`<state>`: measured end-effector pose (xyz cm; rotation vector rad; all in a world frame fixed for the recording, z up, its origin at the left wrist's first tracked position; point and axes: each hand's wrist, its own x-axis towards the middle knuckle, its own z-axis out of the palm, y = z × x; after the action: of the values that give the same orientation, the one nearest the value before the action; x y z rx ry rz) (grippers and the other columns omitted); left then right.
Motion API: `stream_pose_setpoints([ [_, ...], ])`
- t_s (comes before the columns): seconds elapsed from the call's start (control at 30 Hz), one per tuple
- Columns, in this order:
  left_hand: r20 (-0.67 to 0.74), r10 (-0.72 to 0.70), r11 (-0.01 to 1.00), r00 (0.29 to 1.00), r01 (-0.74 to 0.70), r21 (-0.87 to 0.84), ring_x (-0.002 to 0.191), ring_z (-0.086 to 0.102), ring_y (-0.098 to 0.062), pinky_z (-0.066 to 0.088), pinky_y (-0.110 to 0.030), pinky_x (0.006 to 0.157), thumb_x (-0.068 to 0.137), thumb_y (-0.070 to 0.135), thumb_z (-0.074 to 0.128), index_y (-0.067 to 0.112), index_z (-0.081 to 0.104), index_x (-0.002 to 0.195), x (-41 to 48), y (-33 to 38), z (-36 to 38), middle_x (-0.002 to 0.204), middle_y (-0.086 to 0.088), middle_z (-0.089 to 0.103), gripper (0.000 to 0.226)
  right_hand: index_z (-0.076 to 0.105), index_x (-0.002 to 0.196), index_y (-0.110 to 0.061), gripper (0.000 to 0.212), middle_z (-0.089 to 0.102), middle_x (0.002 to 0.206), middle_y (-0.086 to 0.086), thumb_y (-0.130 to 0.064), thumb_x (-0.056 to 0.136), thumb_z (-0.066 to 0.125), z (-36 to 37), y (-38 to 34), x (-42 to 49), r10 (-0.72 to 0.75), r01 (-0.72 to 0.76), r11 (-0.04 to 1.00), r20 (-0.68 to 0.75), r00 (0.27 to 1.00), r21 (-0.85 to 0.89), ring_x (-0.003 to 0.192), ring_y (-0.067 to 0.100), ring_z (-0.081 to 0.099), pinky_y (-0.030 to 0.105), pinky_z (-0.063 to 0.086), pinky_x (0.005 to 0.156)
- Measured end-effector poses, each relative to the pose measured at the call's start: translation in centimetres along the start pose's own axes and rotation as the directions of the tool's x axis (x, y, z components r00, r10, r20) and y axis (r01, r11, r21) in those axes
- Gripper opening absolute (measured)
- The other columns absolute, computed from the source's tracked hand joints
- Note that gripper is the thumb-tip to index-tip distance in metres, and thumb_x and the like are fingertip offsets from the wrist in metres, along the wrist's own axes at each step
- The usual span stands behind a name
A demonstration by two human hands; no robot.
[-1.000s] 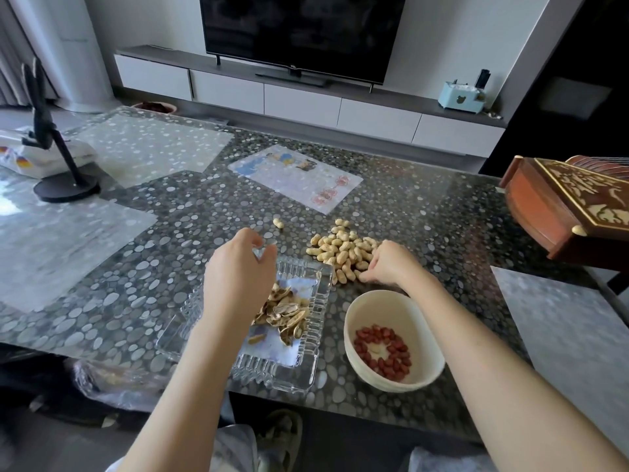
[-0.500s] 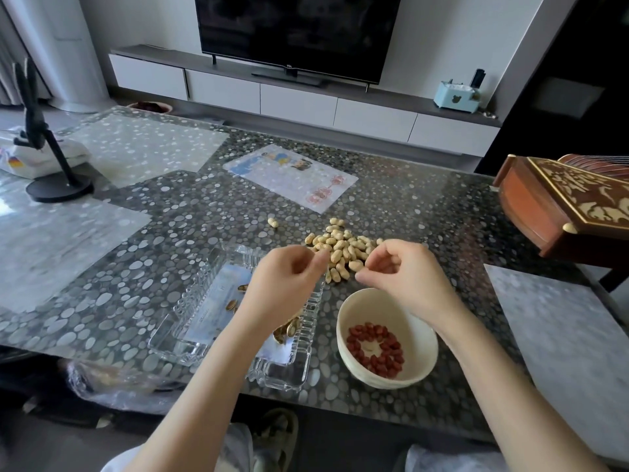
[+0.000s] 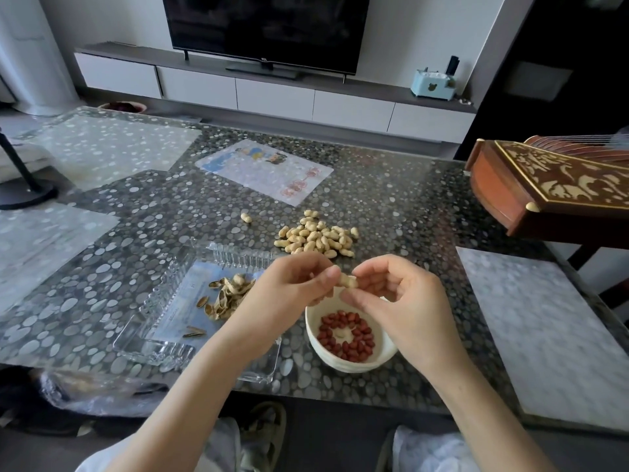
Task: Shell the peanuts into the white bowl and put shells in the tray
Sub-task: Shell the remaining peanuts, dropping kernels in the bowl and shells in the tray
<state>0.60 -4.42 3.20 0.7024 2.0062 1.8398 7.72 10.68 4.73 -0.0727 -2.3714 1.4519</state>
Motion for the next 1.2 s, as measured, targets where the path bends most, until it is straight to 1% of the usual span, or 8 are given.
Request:
stream_pose_setpoints([
  [0.1,-0.013,-0.013,0.991,1.000,0.011,-0.130,0.070,0.048,-0.019,0.040,-0.033,0.072,0.076,0.038,0.061,0.019,0.069,0.070,0.1,0.0,0.4,0.067,-0.003,0.058,0.022,0.069,0.080,-0.028,0.016,0.072,0.076,-0.015,-0.034,0.067,0.076,0.0,0.0,-0.3,0.018,-0.016,0.998,-0.027,0.999,0.062,0.071,0.001,0.068,0.011,0.050,0.063],
  [0.3,-0.012,-0.018,0.977,1.000,0.015,-0.212,0.071,0.048,-0.020,0.040,-0.028,0.069,0.078,0.033,0.063,0.010,0.066,0.072,0.3,0.0,1.3,0.071,-0.009,0.058,0.024,0.067,0.078,-0.035,0.010,0.072,0.077,-0.018,-0.039,0.069,0.070,0.1,0.1,-0.5,0.012,-0.004,0.996,-0.081,0.997,0.090,0.072,0.000,0.068,0.011,0.051,0.064],
  [0.47,0.032,-0.098,0.941,0.995,0.103,-0.321,0.060,0.046,-0.012,0.038,-0.020,0.060,0.078,0.027,0.062,0.003,0.063,0.072,0.2,0.4,1.4,0.064,-0.006,0.056,0.025,0.071,0.077,-0.022,0.014,0.070,0.073,-0.015,-0.036,0.077,0.066,0.2,0.5,-0.5,-0.164,0.158,0.986,-0.100,0.981,-0.059,0.071,0.001,0.066,0.010,0.048,0.061],
  [0.6,0.079,-0.141,0.935,0.987,0.159,-0.317,0.058,0.043,-0.010,0.038,-0.017,0.057,0.080,0.030,0.060,0.013,0.068,0.063,0.1,0.6,1.1,0.064,-0.004,0.052,0.025,0.074,0.082,-0.014,0.017,0.071,0.076,-0.010,-0.030,0.080,0.069,-0.1,0.7,-0.3,-0.276,0.269,0.954,-0.035,0.961,-0.134,0.073,0.003,0.066,0.015,0.052,0.063],
  [0.73,0.123,-0.162,0.900,0.979,0.198,-0.388,0.059,0.043,-0.010,0.041,-0.014,0.056,0.075,0.022,0.060,0.006,0.060,0.070,0.0,0.6,1.0,0.060,-0.001,0.049,0.017,0.071,0.089,-0.021,0.017,0.071,0.077,-0.014,-0.030,0.074,0.071,-0.1,0.9,-0.2,-0.158,0.157,0.987,-0.054,0.986,-0.008,0.080,0.000,0.067,0.009,0.049,0.071],
  [0.87,0.125,-0.173,0.866,0.977,0.211,-0.453,0.060,0.050,-0.009,0.046,-0.015,0.057,0.074,0.017,0.063,0.002,0.060,0.077,0.1,0.5,1.2,0.065,-0.005,0.053,0.016,0.072,0.086,-0.026,0.015,0.073,0.082,-0.013,-0.032,0.072,0.071,0.1,1.0,-0.2,-0.038,0.047,0.987,-0.059,0.998,0.151,0.080,0.004,0.069,0.015,0.053,0.072],
  [1.07,0.083,-0.208,0.909,0.975,0.224,-0.352,0.064,0.060,-0.009,0.049,-0.016,0.060,0.067,0.026,0.070,0.005,0.068,0.074,0.1,0.6,1.1,0.067,-0.005,0.065,0.022,0.074,0.090,-0.023,0.014,0.071,0.092,0.002,-0.030,0.084,0.065,0.2,1.1,-0.3,-0.019,0.019,0.965,-0.001,1.000,0.263,0.093,0.015,0.067,0.028,0.053,0.084],
  [1.2,-0.057,-0.137,0.982,0.989,0.128,-0.137,0.063,0.057,-0.011,0.046,-0.021,0.063,0.065,0.045,0.071,0.008,0.071,0.074,-0.1,0.7,1.2,0.067,-0.004,0.065,0.038,0.064,0.097,-0.018,0.016,0.069,0.086,-0.006,-0.024,0.096,0.049,0.2,1.3,-0.4,-0.012,0.002,0.994,0.082,0.997,0.114,0.083,0.007,0.066,0.020,0.050,0.074],
])
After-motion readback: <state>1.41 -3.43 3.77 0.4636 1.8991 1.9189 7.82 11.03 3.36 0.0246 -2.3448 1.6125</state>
